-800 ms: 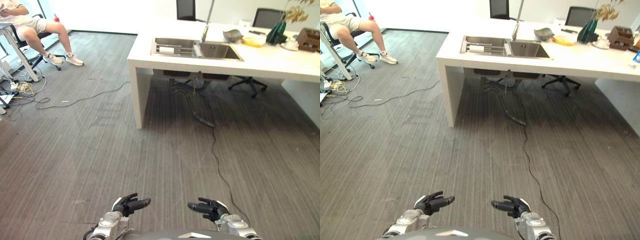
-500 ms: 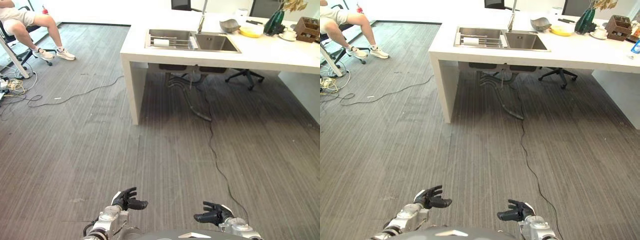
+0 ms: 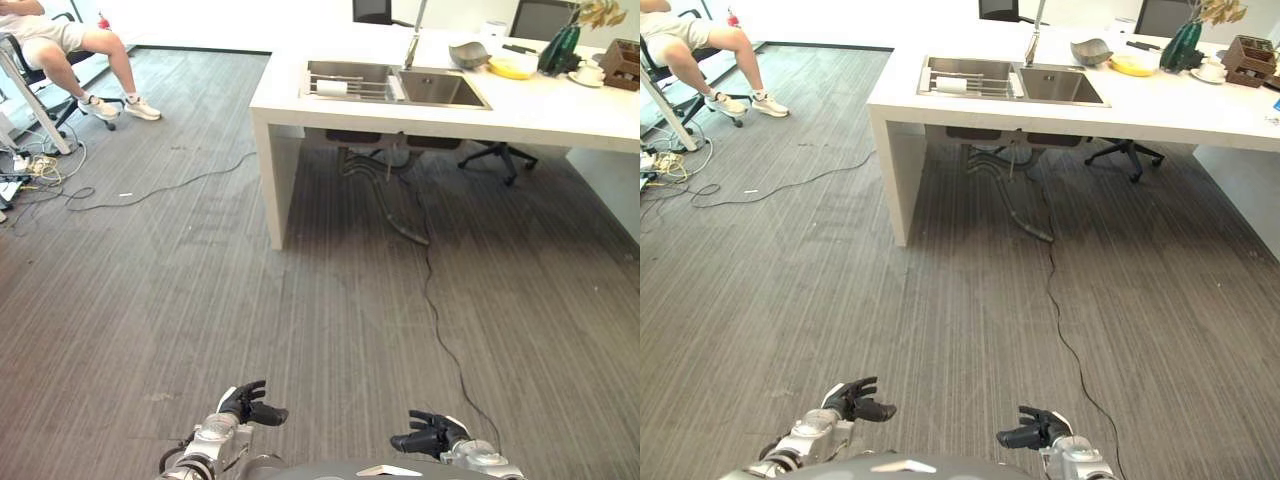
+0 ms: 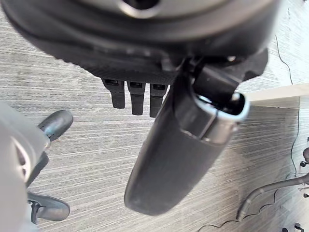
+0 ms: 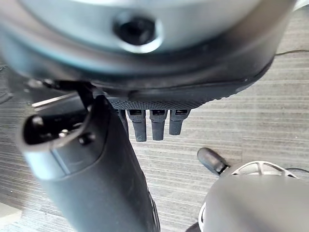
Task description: Place the dishes in the dishwasher.
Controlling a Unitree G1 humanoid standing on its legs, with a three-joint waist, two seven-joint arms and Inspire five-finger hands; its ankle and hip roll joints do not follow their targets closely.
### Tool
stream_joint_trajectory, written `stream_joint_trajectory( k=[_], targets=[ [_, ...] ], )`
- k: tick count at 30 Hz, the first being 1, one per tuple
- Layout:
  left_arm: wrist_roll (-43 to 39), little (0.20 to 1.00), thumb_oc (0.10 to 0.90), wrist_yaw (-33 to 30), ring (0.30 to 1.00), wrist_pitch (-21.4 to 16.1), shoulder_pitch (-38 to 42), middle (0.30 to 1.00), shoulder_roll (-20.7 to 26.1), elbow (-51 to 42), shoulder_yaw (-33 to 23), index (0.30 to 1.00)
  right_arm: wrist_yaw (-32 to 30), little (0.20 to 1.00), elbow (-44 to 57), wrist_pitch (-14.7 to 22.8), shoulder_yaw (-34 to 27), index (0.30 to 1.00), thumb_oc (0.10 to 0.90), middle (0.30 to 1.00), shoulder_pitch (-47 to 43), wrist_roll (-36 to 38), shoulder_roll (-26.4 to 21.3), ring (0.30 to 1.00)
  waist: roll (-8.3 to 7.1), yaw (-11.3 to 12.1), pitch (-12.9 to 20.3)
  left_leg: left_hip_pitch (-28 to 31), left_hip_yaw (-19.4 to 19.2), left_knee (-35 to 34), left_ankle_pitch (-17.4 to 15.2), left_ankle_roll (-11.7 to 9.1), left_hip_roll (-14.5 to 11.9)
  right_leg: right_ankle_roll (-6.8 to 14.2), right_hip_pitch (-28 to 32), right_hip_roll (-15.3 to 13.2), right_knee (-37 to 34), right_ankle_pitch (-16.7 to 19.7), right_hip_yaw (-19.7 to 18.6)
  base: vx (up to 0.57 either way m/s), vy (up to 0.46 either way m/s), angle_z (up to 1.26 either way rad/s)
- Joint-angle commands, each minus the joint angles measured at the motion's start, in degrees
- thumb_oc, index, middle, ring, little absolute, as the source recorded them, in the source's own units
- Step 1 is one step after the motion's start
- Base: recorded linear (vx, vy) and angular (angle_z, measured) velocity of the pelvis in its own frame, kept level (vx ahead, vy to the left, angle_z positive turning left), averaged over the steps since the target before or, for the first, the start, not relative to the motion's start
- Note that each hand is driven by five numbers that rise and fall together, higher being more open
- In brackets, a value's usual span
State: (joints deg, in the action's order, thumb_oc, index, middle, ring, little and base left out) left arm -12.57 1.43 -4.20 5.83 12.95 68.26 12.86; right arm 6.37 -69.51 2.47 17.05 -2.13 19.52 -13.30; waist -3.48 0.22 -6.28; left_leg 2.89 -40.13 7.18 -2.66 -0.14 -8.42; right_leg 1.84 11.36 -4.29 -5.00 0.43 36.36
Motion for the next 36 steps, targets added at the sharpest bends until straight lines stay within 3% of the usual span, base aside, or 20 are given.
stream_joint_trajectory(
  k=[1, 12, 15, 17, 19, 23, 27, 29, 30, 31, 34, 36],
  targets=[
    [2.6, 0.900, 0.800, 0.1, 0.900, -2.4, 5.2, 0.900, -2.3, 2.1, 5.3, 0.900, 0.6, 0.900, -3.0, 1.2, -0.7, 0.900, 0.800, 0.900, -3.8, -2.5, -1.1, 0.900, 2.58, 1.9, 1.1, 2.0, 1.7, -10.2, 12.3, -8.2, -3.4, 5.8, 0.5, -1.9, 0.3, -1.3, 0.8, 0.02, 0.025, 0.05],
    [4.1, 0.900, 0.800, -0.1, 0.900, -2.6, 4.4, 0.900, -1.9, 2.3, 6.3, 0.900, 0.4, 0.900, -3.1, 1.6, 0.1, 0.900, 0.800, 0.900, -3.7, -3.8, -0.8, 0.900, 2.51, 2.2, 1.0, 1.2, 4.2, -10.2, 10.8, -6.9, -1.5, 6.0, 0.3, -2.9, 1.1, -1.4, 0.5, 0.02, 0.043, 0.05],
    [4.7, 0.900, 0.800, 0.0, 0.900, -2.6, 5.3, 0.900, -1.8, 0.8, 7.9, 0.900, 0.2, 0.900, -2.8, 1.5, -0.6, 0.900, 0.800, 0.900, -3.9, -3.6, -1.1, 0.900, 3.45, 1.6, 0.1, 2.4, 5.9, -11.2, 9.5, -5.4, 0.1, 6.3, -1.6, -5.6, 8.6, -3.6, -0.1, 0.02, 0.106, 0.05],
    [5.1, 0.900, 0.800, -0.5, 0.900, -2.8, 7.0, 0.900, -1.6, -0.5, 9.5, 0.900, 0.0, 0.900, -1.9, 1.6, -0.5, 0.900, 0.800, 0.900, -5.0, -3.3, -1.4, 0.900, 4.02, -0.2, -1.8, 2.2, 8.0, -11.3, 9.1, -4.5, 0.5, 7.4, -6.1, -8.0, 16.0, -4.9, -6.6, -0.06, 0.065, 0.46],
    [5.9, 0.900, 0.800, -0.5, 0.900, -2.7, 8.3, 0.900, -1.5, -0.1, 10.7, 0.900, 0.0, 0.900, -1.7, 1.4, -0.4, 0.900, 0.800, 0.900, -5.5, -2.5, -1.2, 0.900, 3.79, -0.9, -2.1, 1.8, 9.4, -11.4, 8.9, -4.3, 0.4, 7.5, -7.0, -7.8, 14.6, -6.1, -13.1, -0.04, -0.098, 0.73],
    [1.9, 0.900, 0.800, 0.0, 0.900, -2.3, 6.9, 0.900, -1.9, 2.2, 7.8, 0.900, 0.3, 0.900, -3.2, 1.2, -1.0, 0.900, 0.800, 0.900, -3.6, -0.9, 0.2, 0.900, 2.91, 0.1, -0.8, 1.5, 9.9, -10.0, 9.2, -5.1, -0.8, 6.9, -3.7, -6.1, 9.4, -5.8, -11.8, 0.07, -0.185, 0.17],
    [-0.2, 0.900, 0.800, 0.2, 0.900, -2.6, 5.7, 0.900, -2.6, 3.3, 6.6, 0.900, 0.7, 0.900, -5.3, 1.1, -0.1, 0.900, 0.800, 0.900, -2.3, -2.5, 0.2, 0.900, 1.85, 1.1, -1.9, -1.6, 13.4, -0.6, 5.7, -6.0, -1.3, 5.4, -1.6, -4.7, 6.7, -5.9, -11.0, 0.04, -0.177, -0.01],
    [-0.5, 0.900, 0.800, 0.1, 0.900, -2.5, 5.8, 0.900, -2.7, 3.5, 6.6, 0.900, 0.7, 0.900, -5.3, 1.2, 0.0, 0.900, 0.800, 0.900, -2.3, -2.8, 0.0, 0.900, 1.73, 1.3, -2.5, -3.3, 15.8, 3.1, 5.9, -6.9, -1.5, 4.8, -1.2, -4.1, 6.0, -6.0, -11.1, -0.06, -0.105, 0.07],
    [-0.7, 0.900, 0.800, -0.1, 0.900, -2.6, 6.1, 0.900, -3.2, 4.1, 6.6, 0.900, 0.5, 0.900, -6.1, 1.2, 0.3, 0.900, 0.800, 0.900, -2.3, -3.8, -0.7, 0.900, 1.40, 2.0, -3.4, -5.9, 22.3, 5.8, 6.2, -7.2, 0.0, 3.7, -1.6, -3.3, 3.7, -4.8, -11.3, -0.09, -0.058, 0.03],
    [-0.5, 0.900, 0.800, -0.2, 0.900, -2.6, 5.9, 0.900, -3.4, 4.5, 6.5, 0.900, 0.6, 0.900, -6.7, 1.1, 0.2, 0.900, 0.800, 0.900, -1.9, -4.0, -1.0, 0.900, 1.32, 1.8, -3.2, -5.3, 23.3, 5.0, 4.6, -6.8, 0.7, 3.9, -1.2, -3.0, 2.5, -4.4, -11.3, -0.06, -0.049, -0.05],
    [-0.2, 0.900, 0.800, 0.4, 0.900, -2.5, 4.5, 0.900, -3.9, 5.1, 6.2, 0.900, 0.4, 0.900, -8.5, 1.0, -1.2, 0.900, 0.800, 0.900, -0.5, -4.4, -1.3, 0.900, 1.41, 1.0, -1.4, -2.3, 18.5, -0.1, 3.9, -5.9, 0.5, 5.1, -1.0, -2.6, 0.0, -2.7, -11.1, 0.07, 0.039, -0.04],
    [0.6, 0.900, 0.800, 0.7, 0.900, -2.4, 4.3, 0.900, -3.7, 5.1, 6.6, 0.900, 0.3, 0.900, -9.2, 0.9, -1.7, 0.900, 0.800, 0.900, -0.2, -4.3, -1.3, 0.900, 1.73, 0.6, -0.6, -0.8, 17.5, -2.4, 3.8, -6.5, 0.4, 5.7, -1.0, -2.4, 0.0, -3.2, -11.8, 0.09, 0.063, -0.10]
  ],
)
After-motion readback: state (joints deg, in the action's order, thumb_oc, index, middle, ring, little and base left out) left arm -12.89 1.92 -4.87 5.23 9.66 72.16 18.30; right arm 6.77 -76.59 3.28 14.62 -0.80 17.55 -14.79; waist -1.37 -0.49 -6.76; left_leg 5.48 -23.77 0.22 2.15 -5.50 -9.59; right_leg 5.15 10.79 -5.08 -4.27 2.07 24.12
